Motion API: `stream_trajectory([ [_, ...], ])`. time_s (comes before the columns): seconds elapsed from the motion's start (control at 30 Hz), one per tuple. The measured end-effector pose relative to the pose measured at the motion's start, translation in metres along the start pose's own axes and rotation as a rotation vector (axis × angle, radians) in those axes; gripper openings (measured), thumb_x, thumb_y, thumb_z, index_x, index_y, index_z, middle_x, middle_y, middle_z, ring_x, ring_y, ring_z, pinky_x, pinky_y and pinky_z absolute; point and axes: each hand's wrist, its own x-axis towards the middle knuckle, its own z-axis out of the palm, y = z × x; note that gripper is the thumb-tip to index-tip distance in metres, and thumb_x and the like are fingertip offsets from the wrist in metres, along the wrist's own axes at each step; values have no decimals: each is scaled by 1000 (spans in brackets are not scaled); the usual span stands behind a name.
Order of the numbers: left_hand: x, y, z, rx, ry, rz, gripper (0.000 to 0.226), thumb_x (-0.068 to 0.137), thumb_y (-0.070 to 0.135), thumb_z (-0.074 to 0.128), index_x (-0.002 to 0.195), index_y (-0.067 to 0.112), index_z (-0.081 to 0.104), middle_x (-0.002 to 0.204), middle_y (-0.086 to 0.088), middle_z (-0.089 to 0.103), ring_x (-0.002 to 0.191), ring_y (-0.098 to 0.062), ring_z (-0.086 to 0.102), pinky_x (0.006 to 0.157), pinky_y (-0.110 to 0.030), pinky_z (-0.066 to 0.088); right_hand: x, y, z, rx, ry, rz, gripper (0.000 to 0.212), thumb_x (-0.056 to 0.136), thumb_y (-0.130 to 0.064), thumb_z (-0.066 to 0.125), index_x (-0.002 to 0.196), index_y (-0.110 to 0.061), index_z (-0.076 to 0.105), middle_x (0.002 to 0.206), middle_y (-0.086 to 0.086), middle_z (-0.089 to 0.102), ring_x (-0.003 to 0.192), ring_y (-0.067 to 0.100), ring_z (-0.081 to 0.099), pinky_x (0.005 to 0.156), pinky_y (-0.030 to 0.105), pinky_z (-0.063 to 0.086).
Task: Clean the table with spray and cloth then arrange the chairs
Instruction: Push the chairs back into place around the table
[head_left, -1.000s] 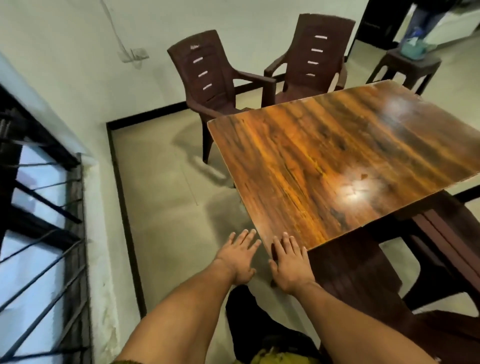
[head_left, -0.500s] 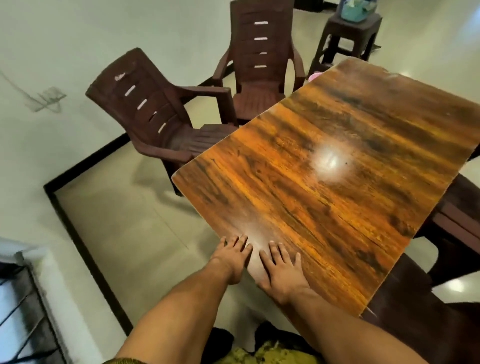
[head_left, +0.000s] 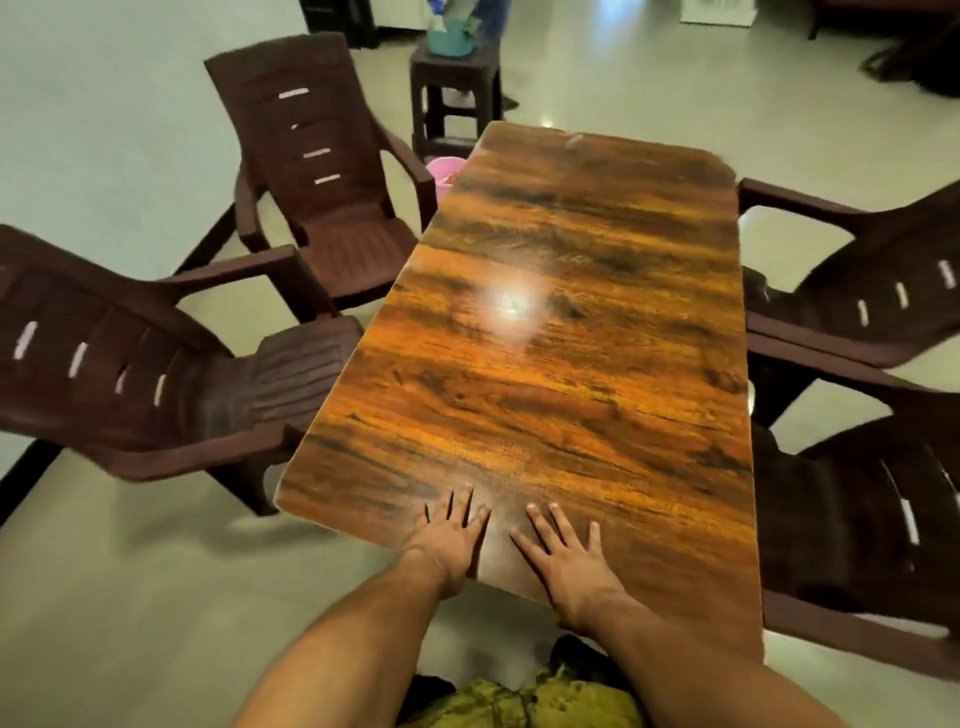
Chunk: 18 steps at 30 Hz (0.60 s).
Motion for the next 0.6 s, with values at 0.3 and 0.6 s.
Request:
stream_trajectory([
  [0.3, 4, -5, -18, 9, -26, 97, 118, 85, 27, 79, 160, 28, -11, 163, -8, -33, 153, -36, -20, 121, -64, 12, -8, -11, 14, 68, 47, 95, 120, 85, 9, 59, 150, -40, -28, 153, -2, -45, 142, 31, -39, 112, 71, -10],
  [0.6, 11, 27, -16, -21, -22, 127, 118, 84, 35, 80, 160, 29, -9, 163, -7, -33, 152, -36, -21, 119, -64, 16, -34, 15, 20, 37, 31, 136, 122, 80, 19, 55, 151, -38, -27, 153, -2, -44, 144, 31, -36, 115, 69, -5],
])
